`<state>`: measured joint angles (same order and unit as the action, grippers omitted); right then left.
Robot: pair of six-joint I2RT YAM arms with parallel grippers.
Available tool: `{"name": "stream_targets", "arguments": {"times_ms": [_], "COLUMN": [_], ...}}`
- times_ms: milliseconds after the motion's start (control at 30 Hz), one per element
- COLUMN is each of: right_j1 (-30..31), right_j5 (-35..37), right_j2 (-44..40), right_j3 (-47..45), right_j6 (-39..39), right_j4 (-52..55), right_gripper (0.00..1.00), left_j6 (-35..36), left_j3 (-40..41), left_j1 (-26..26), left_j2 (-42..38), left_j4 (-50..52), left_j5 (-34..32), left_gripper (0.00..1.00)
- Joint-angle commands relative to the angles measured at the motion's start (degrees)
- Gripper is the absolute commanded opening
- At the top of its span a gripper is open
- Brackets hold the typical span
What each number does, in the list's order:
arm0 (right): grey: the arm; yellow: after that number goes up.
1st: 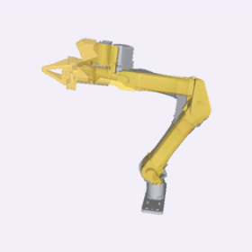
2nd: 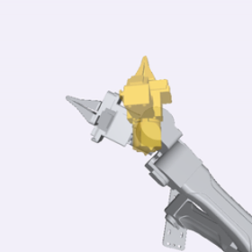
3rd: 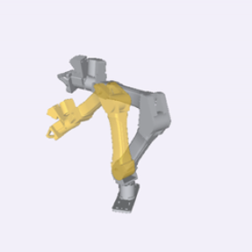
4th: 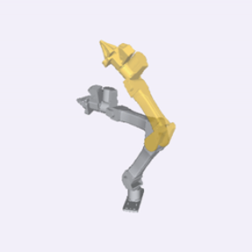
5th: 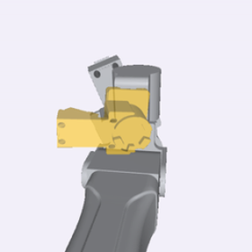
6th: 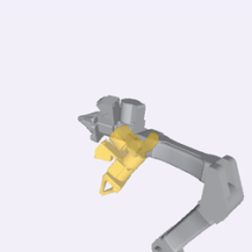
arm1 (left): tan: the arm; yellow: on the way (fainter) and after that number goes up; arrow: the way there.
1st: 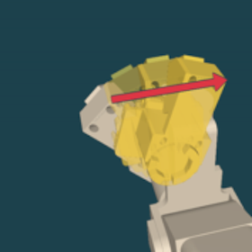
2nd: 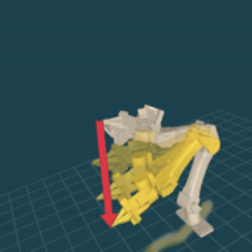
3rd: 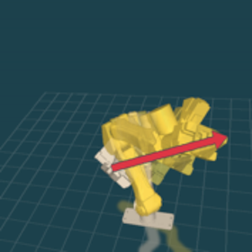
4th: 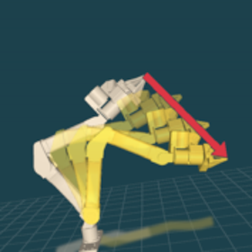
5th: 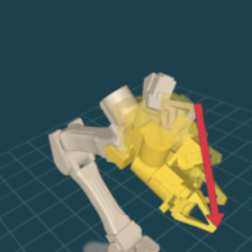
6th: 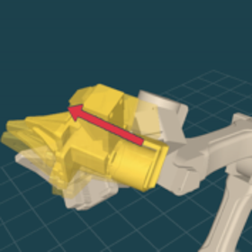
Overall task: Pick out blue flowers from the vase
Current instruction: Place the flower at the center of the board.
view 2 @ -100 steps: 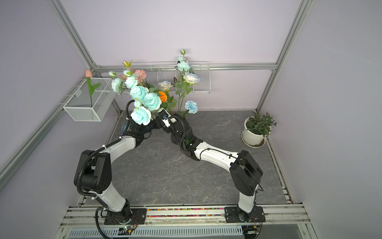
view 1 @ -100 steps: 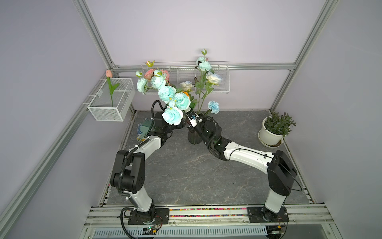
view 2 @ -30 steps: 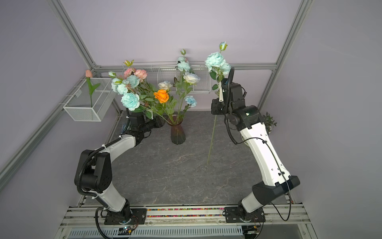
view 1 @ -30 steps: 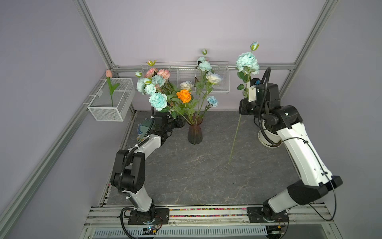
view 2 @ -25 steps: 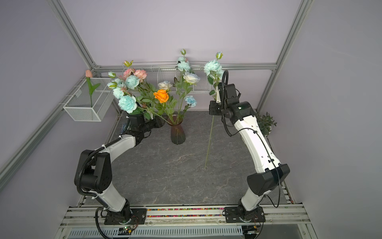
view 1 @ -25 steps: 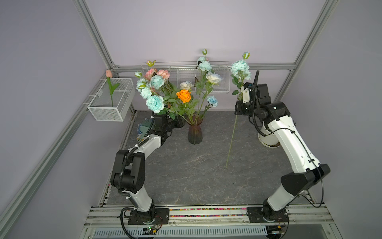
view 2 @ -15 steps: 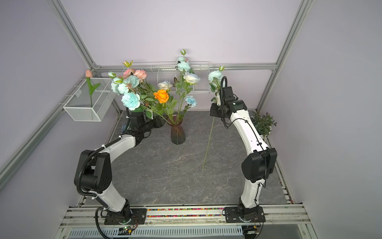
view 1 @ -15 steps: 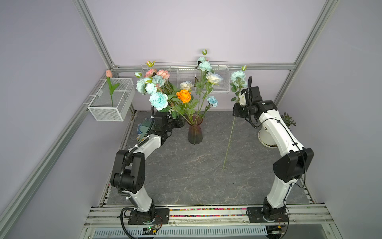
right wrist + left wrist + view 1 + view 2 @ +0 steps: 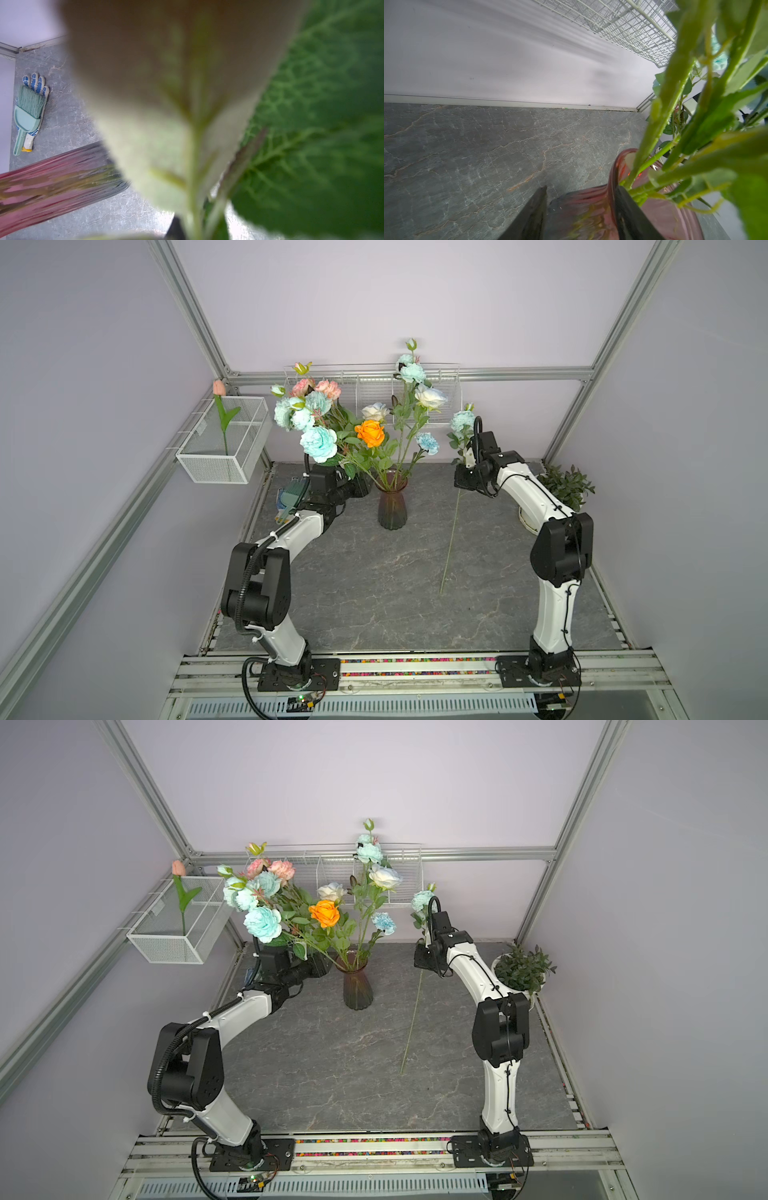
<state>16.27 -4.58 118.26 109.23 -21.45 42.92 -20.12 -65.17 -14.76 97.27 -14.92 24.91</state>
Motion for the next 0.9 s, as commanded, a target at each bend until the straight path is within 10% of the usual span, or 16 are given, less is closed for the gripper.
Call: {"name": "stream_targets", "arguments": {"times_ms": [0, 300, 867], "right_j1": [0.6, 1.9, 4.1], "right_j5": [-1.3, 0.1, -0.4], "right_j2": [-1.5, -11.2, 19.8], "right_j3": [-5.7, -26.3, 14.0], "right_j6": [-2.3, -6.8, -1.1], "right_j4": [-3.4, -13.9, 4.2], "right_gripper": [0.07, 0.07, 0.07], "left_j6": [0.8, 0.2, -0.4], "left_j3": [-0.2, 1.0, -0.1], "left_j1": [-0.3, -0.4, -0.3], "left_j2": [-0.8, -0.6, -0.1], "left_j4": [2.6, 1.0, 1.0], "left_j5": [-0.6, -0.1, 0.2], "left_gripper": [0.54, 0.54, 0.54]}}
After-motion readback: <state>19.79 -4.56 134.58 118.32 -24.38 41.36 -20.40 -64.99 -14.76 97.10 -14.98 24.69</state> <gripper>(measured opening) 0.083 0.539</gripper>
